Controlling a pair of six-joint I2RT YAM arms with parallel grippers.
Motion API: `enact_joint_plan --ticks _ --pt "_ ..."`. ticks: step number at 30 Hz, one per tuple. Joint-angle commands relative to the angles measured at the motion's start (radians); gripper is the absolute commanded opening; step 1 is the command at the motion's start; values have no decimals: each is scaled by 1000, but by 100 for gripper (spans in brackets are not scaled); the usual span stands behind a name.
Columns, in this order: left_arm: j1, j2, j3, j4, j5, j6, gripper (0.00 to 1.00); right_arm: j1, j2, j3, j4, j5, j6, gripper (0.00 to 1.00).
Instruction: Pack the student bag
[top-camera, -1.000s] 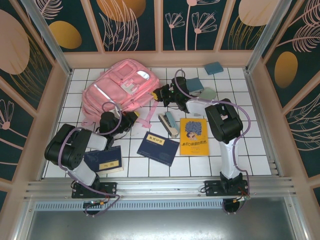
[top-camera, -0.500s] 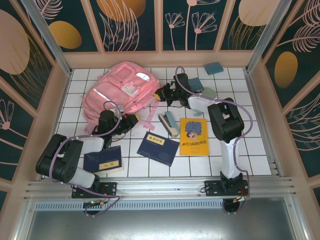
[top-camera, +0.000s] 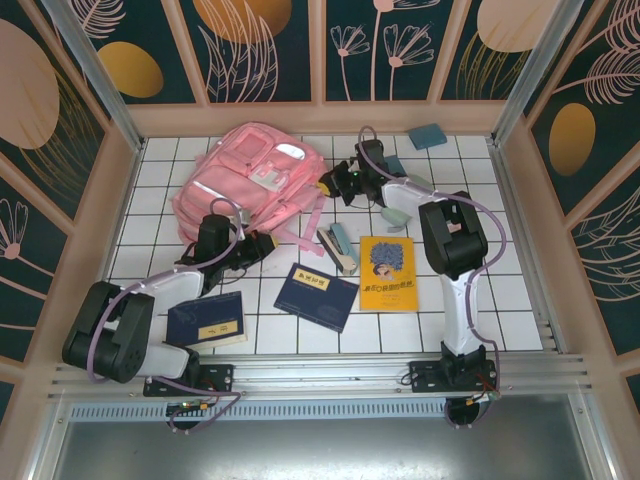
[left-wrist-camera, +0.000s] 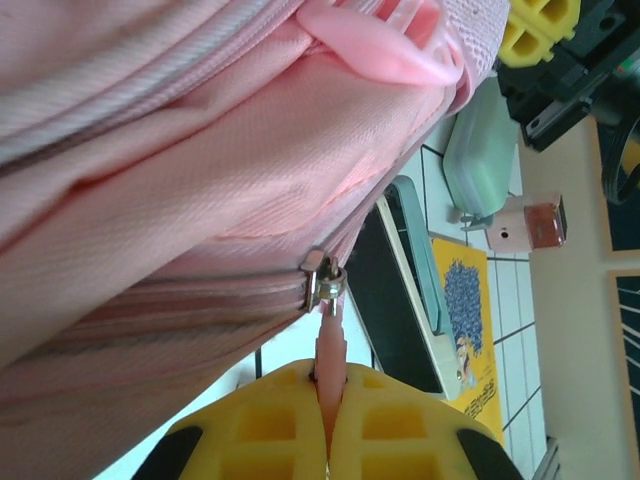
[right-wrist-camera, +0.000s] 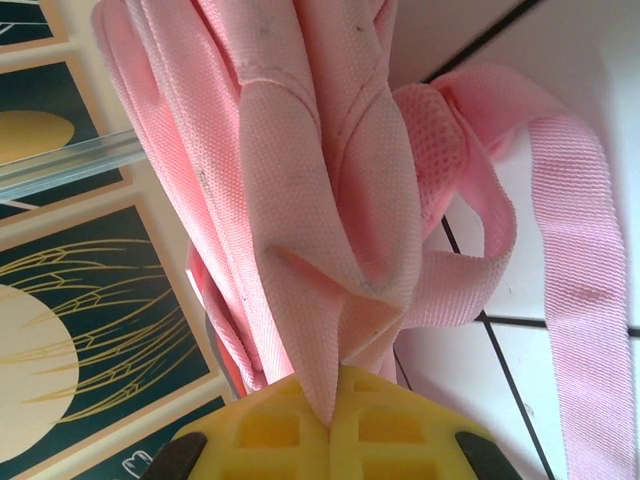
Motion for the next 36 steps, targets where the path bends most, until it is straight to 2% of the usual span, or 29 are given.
enact_joint_plan --ticks 1,15,20,21,24,25,27,30,32,36 --pt "3 -32 37 -209 -46 84 0 -68 32 106 -19 86 -67 0" --pt "2 -110 180 -577 -227 198 0 -134 249 419 -217 146 -158 0" --pt "3 -110 219 -642 -237 232 0 -136 294 500 -241 136 -187 0" --pt "2 -103 230 -643 -227 239 0 -132 298 516 -246 121 -201 3" --pt "3 -72 279 -657 -202 252 0 -115 281 553 -326 156 -280 44" --pt "3 -62 301 -667 -199 258 0 -108 264 561 -370 199 -312 54" --pt "3 -46 340 -686 -200 271 0 -97 220 558 -443 281 -359 65" --pt "3 -28 393 -712 -208 283 0 -88 128 485 -482 342 -387 70" --pt "3 -15 419 -715 -201 283 0 -78 49 360 -414 287 -365 70" --pt "4 22 479 -712 -190 282 0 -15 -52 147 -291 130 -280 64"
